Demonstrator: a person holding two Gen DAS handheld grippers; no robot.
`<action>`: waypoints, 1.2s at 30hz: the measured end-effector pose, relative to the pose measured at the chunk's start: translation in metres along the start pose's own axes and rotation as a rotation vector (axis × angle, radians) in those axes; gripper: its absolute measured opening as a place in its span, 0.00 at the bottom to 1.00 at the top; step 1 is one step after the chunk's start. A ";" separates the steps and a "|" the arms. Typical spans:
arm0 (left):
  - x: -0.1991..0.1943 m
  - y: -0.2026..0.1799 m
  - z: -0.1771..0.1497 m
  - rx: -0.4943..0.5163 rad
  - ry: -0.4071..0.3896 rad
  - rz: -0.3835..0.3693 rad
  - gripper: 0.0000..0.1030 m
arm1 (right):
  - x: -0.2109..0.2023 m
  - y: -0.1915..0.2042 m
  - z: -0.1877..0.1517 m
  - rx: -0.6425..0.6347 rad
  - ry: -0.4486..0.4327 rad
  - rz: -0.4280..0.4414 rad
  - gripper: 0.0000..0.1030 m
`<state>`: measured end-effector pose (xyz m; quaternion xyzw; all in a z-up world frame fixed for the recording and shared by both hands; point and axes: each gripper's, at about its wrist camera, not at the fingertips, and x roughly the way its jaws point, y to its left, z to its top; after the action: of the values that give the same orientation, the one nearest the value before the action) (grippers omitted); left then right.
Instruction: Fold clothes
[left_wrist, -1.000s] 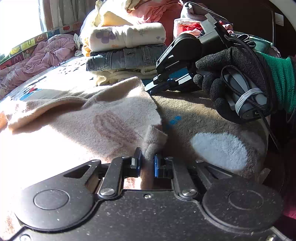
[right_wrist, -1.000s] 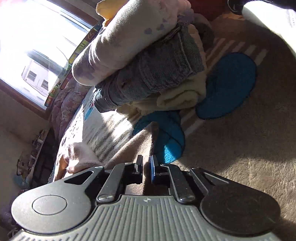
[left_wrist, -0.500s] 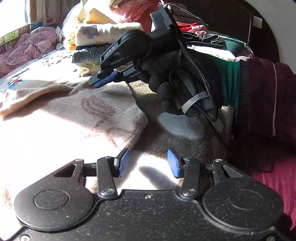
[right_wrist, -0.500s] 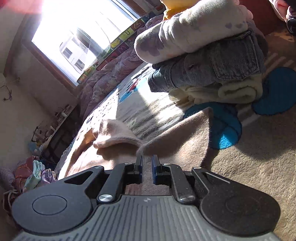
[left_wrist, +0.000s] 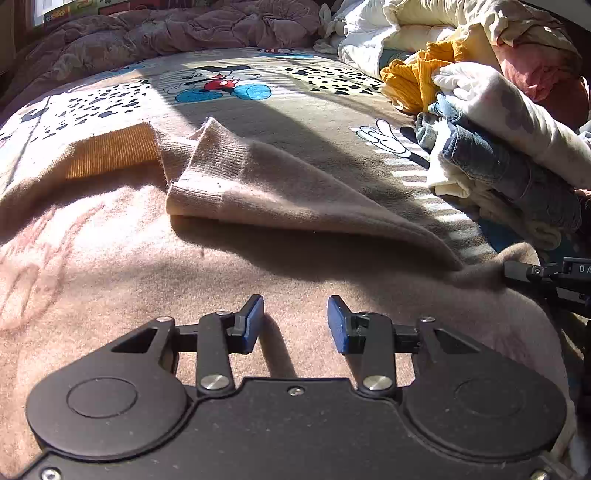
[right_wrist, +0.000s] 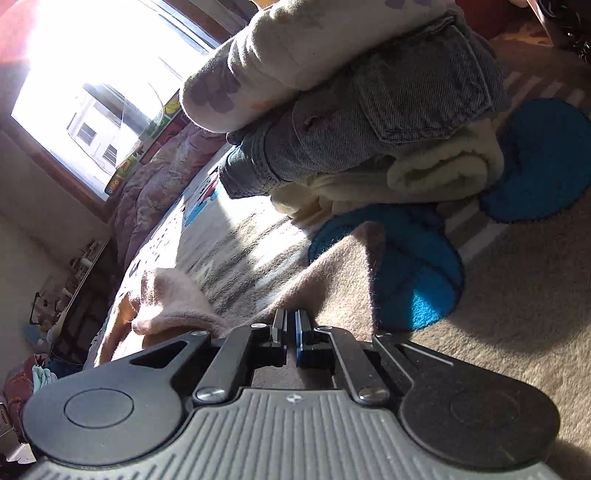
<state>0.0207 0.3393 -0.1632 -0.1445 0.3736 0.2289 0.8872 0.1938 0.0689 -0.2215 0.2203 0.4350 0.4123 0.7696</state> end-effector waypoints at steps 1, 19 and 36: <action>0.008 0.000 0.010 -0.007 -0.001 0.015 0.35 | 0.001 -0.003 0.002 0.003 0.007 0.005 0.04; 0.121 -0.054 0.116 0.026 0.067 0.054 0.33 | 0.016 -0.018 0.012 0.042 0.050 0.037 0.00; -0.017 0.139 0.041 0.097 0.042 0.227 0.36 | -0.004 0.049 0.014 -0.276 0.047 -0.074 0.10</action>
<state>-0.0364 0.4703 -0.1351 -0.0630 0.4166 0.3064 0.8536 0.1832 0.0929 -0.1780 0.0866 0.4000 0.4445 0.7968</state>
